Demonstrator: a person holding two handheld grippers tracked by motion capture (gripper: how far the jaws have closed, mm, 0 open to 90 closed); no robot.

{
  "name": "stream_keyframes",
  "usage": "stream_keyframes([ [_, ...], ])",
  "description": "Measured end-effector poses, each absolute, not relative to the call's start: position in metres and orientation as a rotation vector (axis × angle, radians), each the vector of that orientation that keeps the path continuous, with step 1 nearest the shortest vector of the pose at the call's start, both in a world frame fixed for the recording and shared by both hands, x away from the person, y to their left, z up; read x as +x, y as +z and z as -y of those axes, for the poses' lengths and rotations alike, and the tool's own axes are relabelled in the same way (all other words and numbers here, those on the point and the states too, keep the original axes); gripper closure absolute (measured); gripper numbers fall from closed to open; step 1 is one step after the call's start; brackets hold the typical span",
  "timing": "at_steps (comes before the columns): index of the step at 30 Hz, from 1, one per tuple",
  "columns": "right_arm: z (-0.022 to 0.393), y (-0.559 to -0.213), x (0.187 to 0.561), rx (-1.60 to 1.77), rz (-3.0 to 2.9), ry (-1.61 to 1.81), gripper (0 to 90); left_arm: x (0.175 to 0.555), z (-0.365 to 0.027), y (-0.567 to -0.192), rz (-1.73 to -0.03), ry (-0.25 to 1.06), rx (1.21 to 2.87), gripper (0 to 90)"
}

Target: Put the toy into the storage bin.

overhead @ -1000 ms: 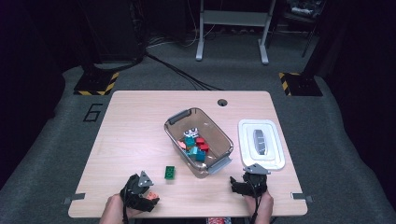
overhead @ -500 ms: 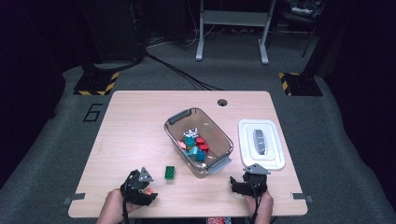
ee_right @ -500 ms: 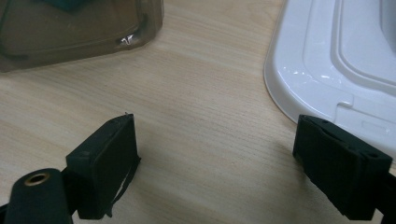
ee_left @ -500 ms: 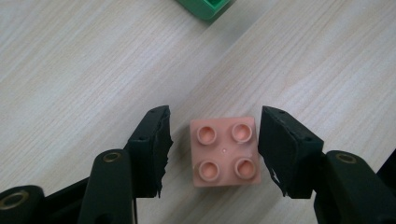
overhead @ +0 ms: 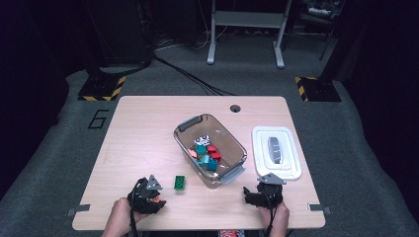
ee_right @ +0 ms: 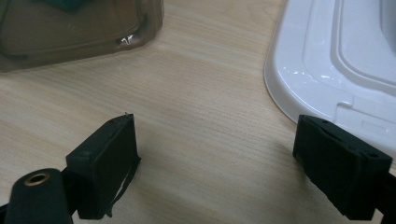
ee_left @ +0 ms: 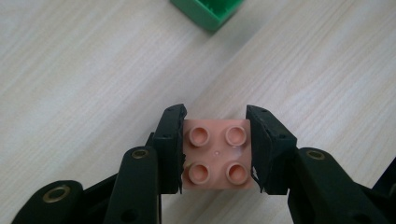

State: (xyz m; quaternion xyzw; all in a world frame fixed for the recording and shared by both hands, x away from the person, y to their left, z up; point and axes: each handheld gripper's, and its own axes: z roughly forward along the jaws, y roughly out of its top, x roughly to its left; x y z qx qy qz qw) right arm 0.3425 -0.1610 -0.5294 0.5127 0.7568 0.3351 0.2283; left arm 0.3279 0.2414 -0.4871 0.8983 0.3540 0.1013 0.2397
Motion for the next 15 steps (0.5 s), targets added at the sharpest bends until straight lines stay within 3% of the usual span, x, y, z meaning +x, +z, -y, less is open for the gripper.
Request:
stream_keyframes([
  [15,0.161,-0.529,0.343,1.412,-2.084,0.922,12.8,0.362,-0.244,-0.436,-0.932,0.361,2.377,58.9],
])
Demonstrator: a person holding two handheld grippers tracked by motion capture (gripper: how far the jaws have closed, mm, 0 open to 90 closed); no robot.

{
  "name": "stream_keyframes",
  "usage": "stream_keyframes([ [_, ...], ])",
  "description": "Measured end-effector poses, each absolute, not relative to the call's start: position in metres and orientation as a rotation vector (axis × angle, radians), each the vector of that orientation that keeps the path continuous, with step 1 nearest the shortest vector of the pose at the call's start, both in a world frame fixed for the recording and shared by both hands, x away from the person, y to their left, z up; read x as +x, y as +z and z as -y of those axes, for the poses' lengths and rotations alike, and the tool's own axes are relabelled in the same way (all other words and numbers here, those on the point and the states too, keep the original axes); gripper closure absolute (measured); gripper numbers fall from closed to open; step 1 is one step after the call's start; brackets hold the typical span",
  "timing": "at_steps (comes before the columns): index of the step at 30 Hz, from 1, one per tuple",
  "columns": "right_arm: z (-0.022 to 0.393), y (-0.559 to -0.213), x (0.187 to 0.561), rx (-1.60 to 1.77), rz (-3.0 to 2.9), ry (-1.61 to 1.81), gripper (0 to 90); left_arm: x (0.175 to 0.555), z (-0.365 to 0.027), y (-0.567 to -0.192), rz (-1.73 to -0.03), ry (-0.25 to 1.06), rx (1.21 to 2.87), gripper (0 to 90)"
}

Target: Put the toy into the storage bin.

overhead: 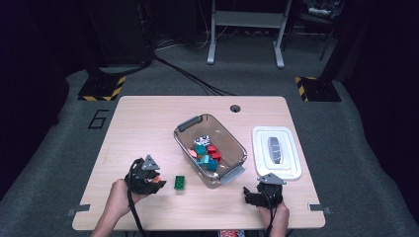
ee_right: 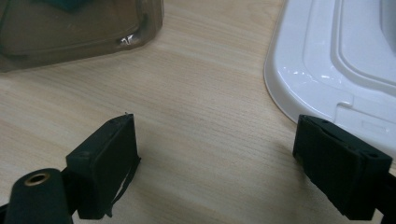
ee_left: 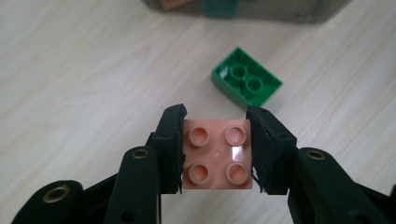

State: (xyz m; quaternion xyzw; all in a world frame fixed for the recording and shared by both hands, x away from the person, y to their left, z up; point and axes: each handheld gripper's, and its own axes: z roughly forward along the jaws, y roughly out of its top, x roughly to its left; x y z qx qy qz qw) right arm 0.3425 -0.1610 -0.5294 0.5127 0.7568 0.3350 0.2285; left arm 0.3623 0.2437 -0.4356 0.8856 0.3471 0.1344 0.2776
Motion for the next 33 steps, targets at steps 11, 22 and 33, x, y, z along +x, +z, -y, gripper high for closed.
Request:
stream_keyframes([
  [11,0.161,-0.529,0.342,1.413,-2.083,0.923,12.9,0.383,-0.237,-0.402,-0.893,0.411,2.346,59.0],
  [22,0.161,-0.529,0.342,1.412,-2.084,0.922,12.8,0.405,-0.221,-0.368,-0.846,0.465,2.334,58.9],
  [33,0.161,-0.529,0.342,1.412,-2.084,0.922,12.9,0.425,-0.198,-0.345,-0.794,0.457,2.32,58.9],
])
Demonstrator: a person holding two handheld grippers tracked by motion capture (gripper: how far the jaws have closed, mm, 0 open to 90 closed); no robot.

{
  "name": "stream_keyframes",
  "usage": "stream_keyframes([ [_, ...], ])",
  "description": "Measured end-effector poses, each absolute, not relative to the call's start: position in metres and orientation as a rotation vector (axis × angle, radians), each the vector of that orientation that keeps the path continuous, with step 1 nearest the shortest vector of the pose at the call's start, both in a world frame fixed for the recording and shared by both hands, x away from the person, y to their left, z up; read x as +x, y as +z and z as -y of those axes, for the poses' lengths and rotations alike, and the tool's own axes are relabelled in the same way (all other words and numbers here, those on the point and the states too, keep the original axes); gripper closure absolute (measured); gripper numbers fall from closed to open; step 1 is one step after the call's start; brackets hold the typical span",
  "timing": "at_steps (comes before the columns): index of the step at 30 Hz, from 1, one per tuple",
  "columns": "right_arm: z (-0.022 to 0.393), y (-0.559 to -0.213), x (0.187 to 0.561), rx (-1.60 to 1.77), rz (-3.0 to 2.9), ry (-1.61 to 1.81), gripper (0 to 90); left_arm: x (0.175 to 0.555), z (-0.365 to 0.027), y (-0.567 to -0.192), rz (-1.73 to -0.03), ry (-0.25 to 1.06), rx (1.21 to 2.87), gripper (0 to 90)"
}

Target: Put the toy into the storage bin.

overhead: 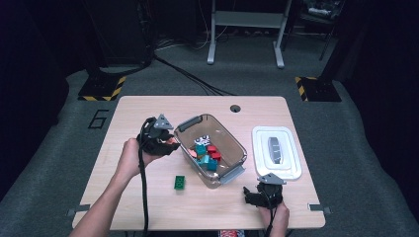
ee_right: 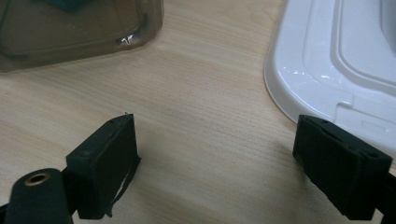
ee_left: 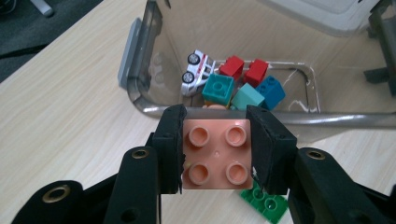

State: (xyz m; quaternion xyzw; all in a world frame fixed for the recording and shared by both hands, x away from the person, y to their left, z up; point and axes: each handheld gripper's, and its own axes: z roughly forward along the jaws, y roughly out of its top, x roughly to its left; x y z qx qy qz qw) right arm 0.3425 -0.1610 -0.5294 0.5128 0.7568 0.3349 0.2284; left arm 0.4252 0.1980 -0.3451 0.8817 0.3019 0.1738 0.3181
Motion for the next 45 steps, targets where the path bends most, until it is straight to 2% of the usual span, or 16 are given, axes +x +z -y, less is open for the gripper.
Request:
stream_keyframes([
  [11,0.161,-0.529,0.342,1.411,-2.084,0.922,12.9,0.438,-0.162,-0.342,-0.737,0.41,2.339,58.9],
  [22,0.161,-0.529,0.342,1.412,-2.084,0.922,12.9,0.444,-0.133,-0.365,-0.711,0.338,2.4,58.9],
  [33,0.161,-0.529,0.342,1.412,-2.084,0.922,12.9,0.444,-0.124,-0.382,-0.714,0.267,2.459,58.8],
  [45,0.161,-0.529,0.342,1.412,-2.084,0.922,12.9,0.442,-0.124,-0.383,-0.694,0.223,2.5,56.9],
])
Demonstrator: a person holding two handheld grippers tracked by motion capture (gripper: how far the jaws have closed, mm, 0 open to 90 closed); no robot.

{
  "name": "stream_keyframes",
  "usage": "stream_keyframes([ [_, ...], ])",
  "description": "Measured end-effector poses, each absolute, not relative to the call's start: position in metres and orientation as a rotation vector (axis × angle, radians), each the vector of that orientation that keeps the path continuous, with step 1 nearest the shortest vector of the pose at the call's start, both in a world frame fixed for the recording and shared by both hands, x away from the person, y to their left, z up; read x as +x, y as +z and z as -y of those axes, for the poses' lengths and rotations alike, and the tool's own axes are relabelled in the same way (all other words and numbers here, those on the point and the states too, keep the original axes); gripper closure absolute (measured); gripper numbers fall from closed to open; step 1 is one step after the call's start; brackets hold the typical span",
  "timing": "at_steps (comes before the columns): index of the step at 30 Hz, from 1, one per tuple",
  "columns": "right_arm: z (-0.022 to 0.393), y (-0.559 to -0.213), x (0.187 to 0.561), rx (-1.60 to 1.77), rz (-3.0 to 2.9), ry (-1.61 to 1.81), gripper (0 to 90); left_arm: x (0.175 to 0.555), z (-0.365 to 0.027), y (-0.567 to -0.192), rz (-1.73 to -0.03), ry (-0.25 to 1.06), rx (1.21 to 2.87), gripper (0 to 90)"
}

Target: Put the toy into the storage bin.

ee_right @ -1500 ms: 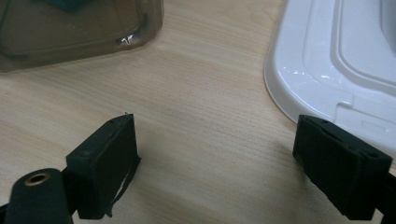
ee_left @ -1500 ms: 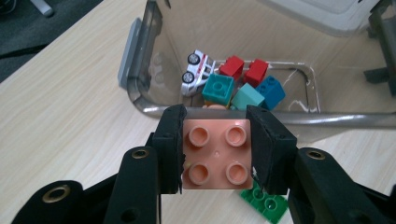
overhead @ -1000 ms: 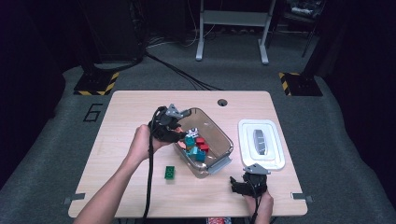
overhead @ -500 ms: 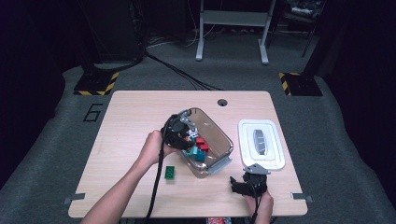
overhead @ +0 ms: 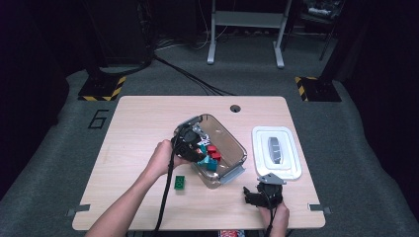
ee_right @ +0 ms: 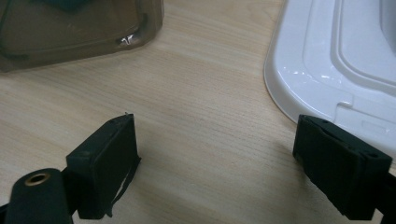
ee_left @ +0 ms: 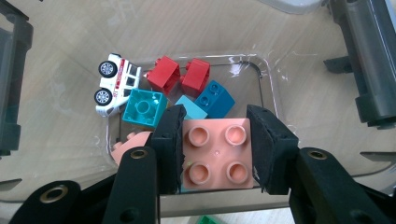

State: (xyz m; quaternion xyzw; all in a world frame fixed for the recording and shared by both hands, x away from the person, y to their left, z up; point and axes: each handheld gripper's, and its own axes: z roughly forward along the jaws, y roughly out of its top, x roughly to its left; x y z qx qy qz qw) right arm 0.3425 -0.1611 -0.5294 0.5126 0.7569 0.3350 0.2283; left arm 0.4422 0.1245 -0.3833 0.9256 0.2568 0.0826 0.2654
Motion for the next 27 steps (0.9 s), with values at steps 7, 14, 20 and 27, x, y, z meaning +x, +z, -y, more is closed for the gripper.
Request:
stream_keyframes([
  [7,0.161,-0.529,0.342,1.414,-2.083,0.923,12.9,0.439,-0.132,-0.379,-0.73,0.247,2.488,34.6],
  [14,0.161,-0.529,0.342,1.413,-2.084,0.923,13.0,0.426,-0.154,-0.364,-0.749,0.322,2.433,20.3],
  [20,0.161,-0.529,0.342,1.413,-2.083,0.923,12.9,0.411,-0.174,-0.36,-0.774,0.352,2.399,14.5],
  [27,0.161,-0.529,0.342,1.412,-2.083,0.923,13.0,0.399,-0.196,-0.377,-0.825,0.364,2.385,12.5],
])
